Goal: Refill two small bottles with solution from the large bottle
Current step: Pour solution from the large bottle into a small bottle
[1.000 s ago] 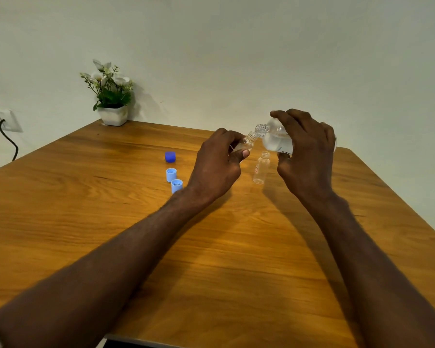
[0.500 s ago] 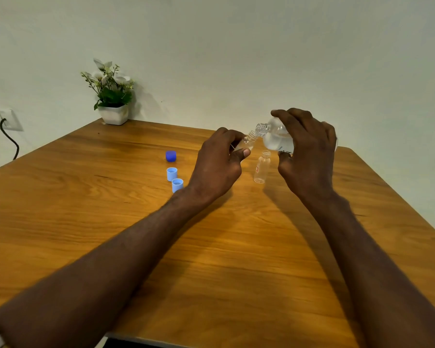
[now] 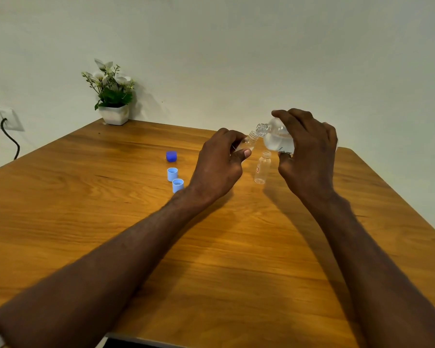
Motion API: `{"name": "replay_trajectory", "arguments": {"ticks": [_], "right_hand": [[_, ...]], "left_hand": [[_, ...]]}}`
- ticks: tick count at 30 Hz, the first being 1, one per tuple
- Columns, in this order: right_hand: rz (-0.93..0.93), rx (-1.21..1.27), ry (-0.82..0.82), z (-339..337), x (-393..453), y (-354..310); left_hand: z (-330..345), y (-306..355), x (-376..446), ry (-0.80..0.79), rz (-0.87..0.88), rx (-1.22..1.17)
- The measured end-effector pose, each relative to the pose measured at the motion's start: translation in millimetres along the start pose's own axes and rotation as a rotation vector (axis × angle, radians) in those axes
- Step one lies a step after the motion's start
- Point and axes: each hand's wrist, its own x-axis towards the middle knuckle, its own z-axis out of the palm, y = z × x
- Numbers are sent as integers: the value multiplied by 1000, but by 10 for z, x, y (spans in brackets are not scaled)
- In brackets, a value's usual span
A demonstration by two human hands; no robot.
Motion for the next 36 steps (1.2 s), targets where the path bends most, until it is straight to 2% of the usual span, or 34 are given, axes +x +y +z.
{"name": "replay_trajectory", "arguments": {"ticks": [21,29,36], "right_hand": [[48,29,-6,-19,-11,-98],[207,228,83,-30,6,-134],[402,289,128,-16,28,-9]], "left_hand": [[-21,39,14,33,-3,-108],[-21,37,18,31,13,-96],[-34,26,19,19,9,-96]]}}
